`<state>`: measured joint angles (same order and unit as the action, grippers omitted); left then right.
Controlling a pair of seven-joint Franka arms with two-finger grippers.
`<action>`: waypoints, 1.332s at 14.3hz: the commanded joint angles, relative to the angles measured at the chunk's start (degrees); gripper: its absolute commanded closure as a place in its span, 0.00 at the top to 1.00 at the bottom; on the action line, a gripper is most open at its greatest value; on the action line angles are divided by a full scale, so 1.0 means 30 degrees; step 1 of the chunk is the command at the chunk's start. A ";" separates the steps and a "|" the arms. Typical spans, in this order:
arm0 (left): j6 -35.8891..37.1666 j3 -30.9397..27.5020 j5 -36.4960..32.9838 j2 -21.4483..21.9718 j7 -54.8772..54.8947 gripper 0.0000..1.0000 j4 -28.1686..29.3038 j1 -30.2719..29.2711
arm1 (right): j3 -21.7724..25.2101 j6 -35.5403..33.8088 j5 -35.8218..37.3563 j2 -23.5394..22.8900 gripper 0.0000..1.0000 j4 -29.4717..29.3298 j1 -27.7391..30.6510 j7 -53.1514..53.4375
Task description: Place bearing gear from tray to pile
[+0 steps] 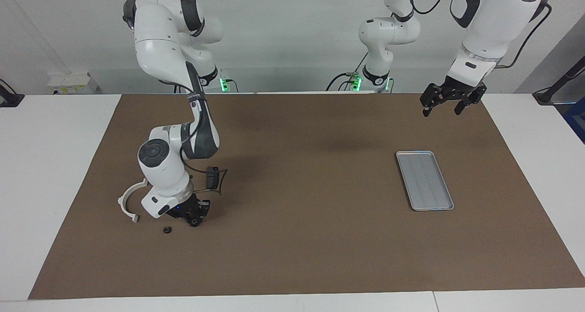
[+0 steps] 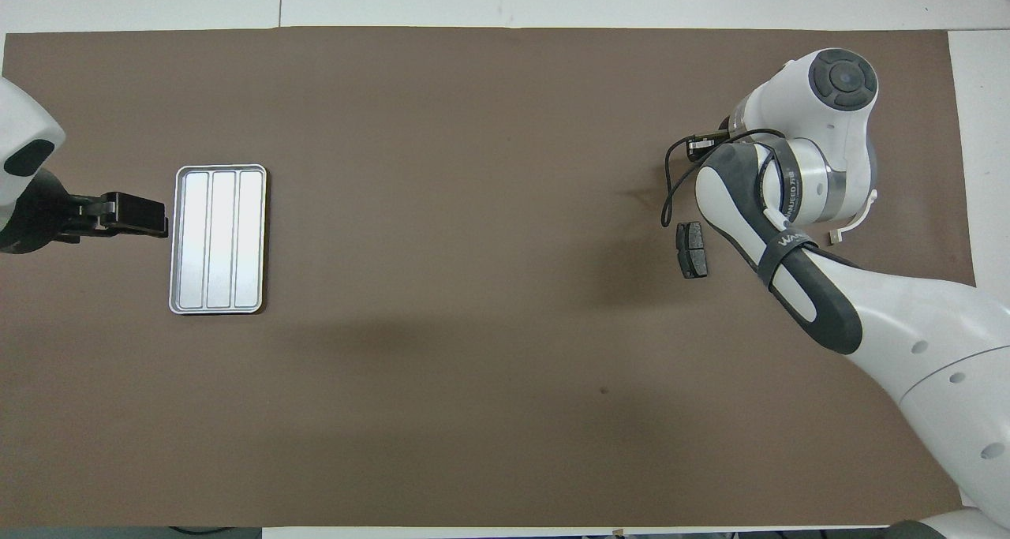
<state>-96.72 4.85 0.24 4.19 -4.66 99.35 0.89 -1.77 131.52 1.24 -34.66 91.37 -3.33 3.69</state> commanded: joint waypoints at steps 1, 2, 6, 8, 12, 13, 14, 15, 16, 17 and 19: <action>0.0189 -0.0004 0.0156 0.0509 0.0118 1.00 0.0427 -0.0093 | -0.0170 0.0223 -0.0031 -0.0254 0.00 -0.0251 0.0200 -0.0175; 0.0217 -0.0004 0.0156 0.0509 0.0118 1.00 0.0427 -0.0093 | -0.0170 0.0193 -0.0060 -0.0254 0.15 -0.0251 0.0200 -0.0088; 0.0189 -0.0004 0.0156 0.0509 0.0118 1.00 0.0427 -0.0093 | -0.0170 -0.0099 -0.0060 0.0474 1.00 -0.0134 0.0142 0.0002; 0.0188 -0.0004 0.0156 0.0509 0.0118 1.00 0.0427 -0.0093 | -0.0141 -0.0158 -0.0060 0.0944 1.00 -0.0046 0.0171 0.0001; 0.0189 -0.0004 0.0156 0.0509 0.0118 1.00 0.0427 -0.0093 | -0.0112 -0.0803 -0.0060 0.2146 1.00 0.0042 0.0815 0.0001; 0.0217 -0.0004 0.0156 0.0509 0.0118 1.00 0.0398 -0.0093 | -0.0112 -0.0861 -0.0060 0.2380 1.00 0.0042 0.0757 0.0001; 0.0218 -0.0004 0.0156 0.0509 0.0118 1.00 0.0427 -0.0093 | -0.0112 -0.1036 -0.0060 0.2672 1.00 0.0042 0.0844 0.0001; 0.0218 -0.0004 0.0156 0.0509 0.0118 1.00 0.0427 -0.0093 | -0.0112 -0.1560 -0.0060 0.3023 1.00 0.0042 0.1106 -0.0028; 0.0218 -0.0004 0.0156 0.0509 0.0118 1.00 0.0427 -0.0093 | -0.0112 -0.2174 -0.0060 0.3549 1.00 0.0013 0.1253 -0.0086; 0.0218 -0.0004 0.0156 0.0509 0.0118 1.00 0.0427 -0.0093 | -0.0141 -0.3456 -0.0089 0.4453 1.00 0.0042 0.1255 -0.0116; 0.0188 -0.0004 0.0156 0.0509 0.0118 1.00 0.0427 -0.0093 | -0.0141 -0.6589 -0.0148 0.6734 1.00 0.0071 0.1168 -0.0029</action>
<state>-96.66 4.85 0.24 4.19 -4.66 99.35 0.89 -1.52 118.49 1.23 -21.92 89.81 -0.28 3.74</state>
